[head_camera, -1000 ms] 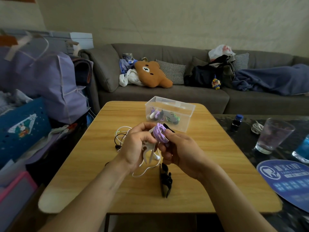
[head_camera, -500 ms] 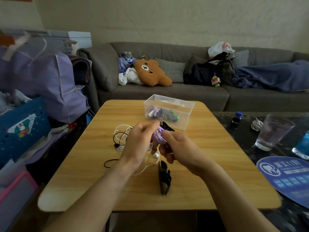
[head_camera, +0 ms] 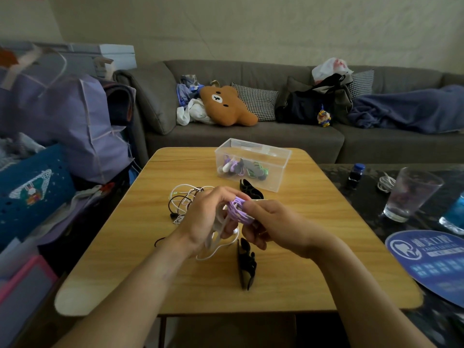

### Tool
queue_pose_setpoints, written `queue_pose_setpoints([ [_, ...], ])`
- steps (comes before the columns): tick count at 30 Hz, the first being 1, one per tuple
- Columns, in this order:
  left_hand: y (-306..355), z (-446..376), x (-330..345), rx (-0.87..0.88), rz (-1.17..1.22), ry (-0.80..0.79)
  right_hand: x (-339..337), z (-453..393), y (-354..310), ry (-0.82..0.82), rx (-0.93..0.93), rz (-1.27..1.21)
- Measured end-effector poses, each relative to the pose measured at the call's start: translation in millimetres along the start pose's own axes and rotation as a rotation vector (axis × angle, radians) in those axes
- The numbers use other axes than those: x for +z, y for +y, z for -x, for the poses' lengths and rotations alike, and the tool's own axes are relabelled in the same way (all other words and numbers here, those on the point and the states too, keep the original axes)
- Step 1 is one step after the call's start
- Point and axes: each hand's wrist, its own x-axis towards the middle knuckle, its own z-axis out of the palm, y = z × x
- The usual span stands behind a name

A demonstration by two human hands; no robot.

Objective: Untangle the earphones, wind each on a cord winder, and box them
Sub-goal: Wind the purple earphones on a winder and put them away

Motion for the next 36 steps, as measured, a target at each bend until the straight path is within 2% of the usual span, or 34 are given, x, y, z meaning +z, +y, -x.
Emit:
queue_pose_setpoints([
  [8, 4.0, 2.3, -7.2, -0.138, 0.029, -0.219, -2.2, -1.1, 2.8, -0.005, -0.078, 0.161],
  [22, 9.6, 4.8, -9.5, -0.374, 0.154, -0.366, -1.9, 5.6, -3.1, -0.032, -0.241, 0.269],
  [29, 9.5, 9.2, -15.5, -0.378, 0.165, -0.449, -4.5, 7.8, -4.6, -0.087, -0.277, 0.271],
  [32, 13.0, 12.1, -17.8, -0.351, 0.169, -0.438, -2.4, 6.6, -2.7, -0.060, -0.265, 0.271],
  [36, 14.9, 13.1, -19.0, -0.298, 0.133, -0.294, -1.0, 5.4, -0.5, -0.017, -0.256, 0.296],
])
